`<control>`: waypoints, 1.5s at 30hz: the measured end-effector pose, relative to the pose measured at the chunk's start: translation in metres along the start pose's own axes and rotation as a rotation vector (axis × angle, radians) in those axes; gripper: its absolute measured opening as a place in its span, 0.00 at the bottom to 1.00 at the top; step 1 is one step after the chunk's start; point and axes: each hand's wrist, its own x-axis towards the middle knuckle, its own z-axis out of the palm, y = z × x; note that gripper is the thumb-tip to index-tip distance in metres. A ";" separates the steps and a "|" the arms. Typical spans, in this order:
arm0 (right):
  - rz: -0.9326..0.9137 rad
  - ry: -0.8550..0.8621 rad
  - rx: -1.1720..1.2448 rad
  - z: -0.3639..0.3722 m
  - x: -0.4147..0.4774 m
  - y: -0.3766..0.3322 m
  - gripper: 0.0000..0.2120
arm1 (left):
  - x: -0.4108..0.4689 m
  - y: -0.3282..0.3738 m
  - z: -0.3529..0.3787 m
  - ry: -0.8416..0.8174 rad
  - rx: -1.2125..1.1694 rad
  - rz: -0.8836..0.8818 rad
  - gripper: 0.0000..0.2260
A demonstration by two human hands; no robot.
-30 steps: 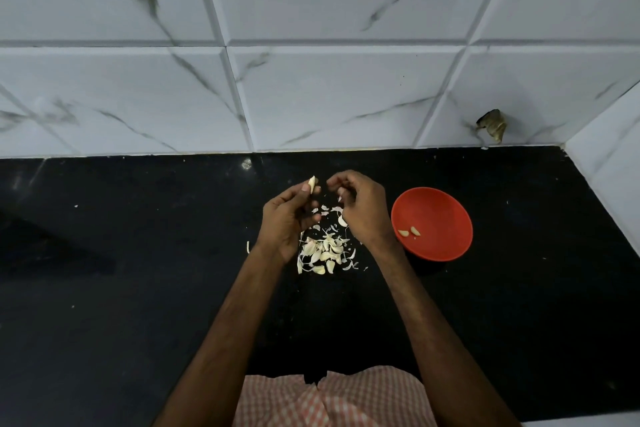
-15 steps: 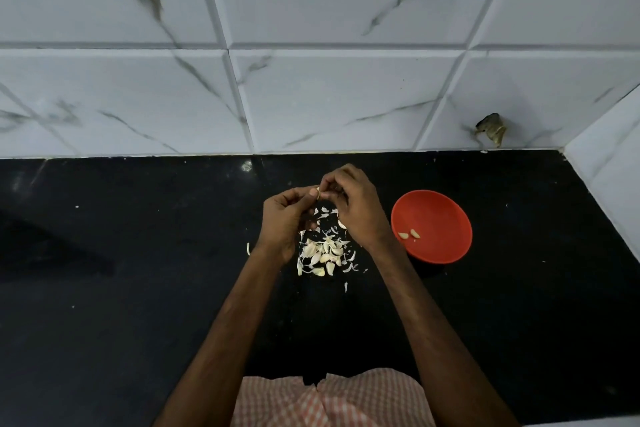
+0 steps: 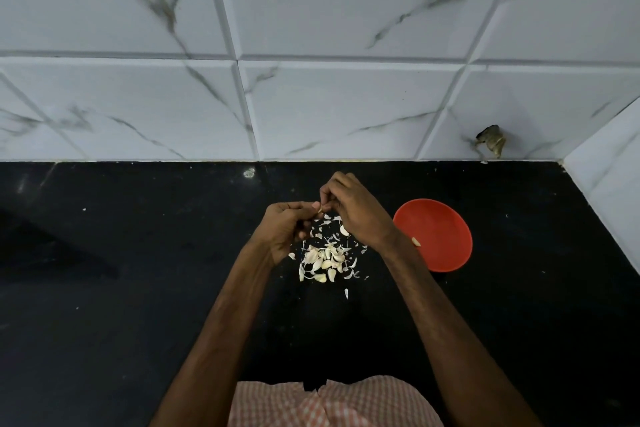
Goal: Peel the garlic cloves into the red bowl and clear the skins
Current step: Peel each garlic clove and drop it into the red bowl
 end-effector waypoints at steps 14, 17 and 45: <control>0.052 0.178 0.018 0.015 -0.010 -0.005 0.12 | 0.005 -0.006 0.001 -0.018 -0.181 -0.094 0.03; 0.073 0.246 0.048 0.018 -0.015 -0.007 0.12 | 0.001 -0.006 0.004 -0.037 -0.075 -0.011 0.06; 0.600 0.307 0.420 0.056 -0.048 0.028 0.17 | 0.011 -0.044 0.006 0.136 0.318 0.275 0.09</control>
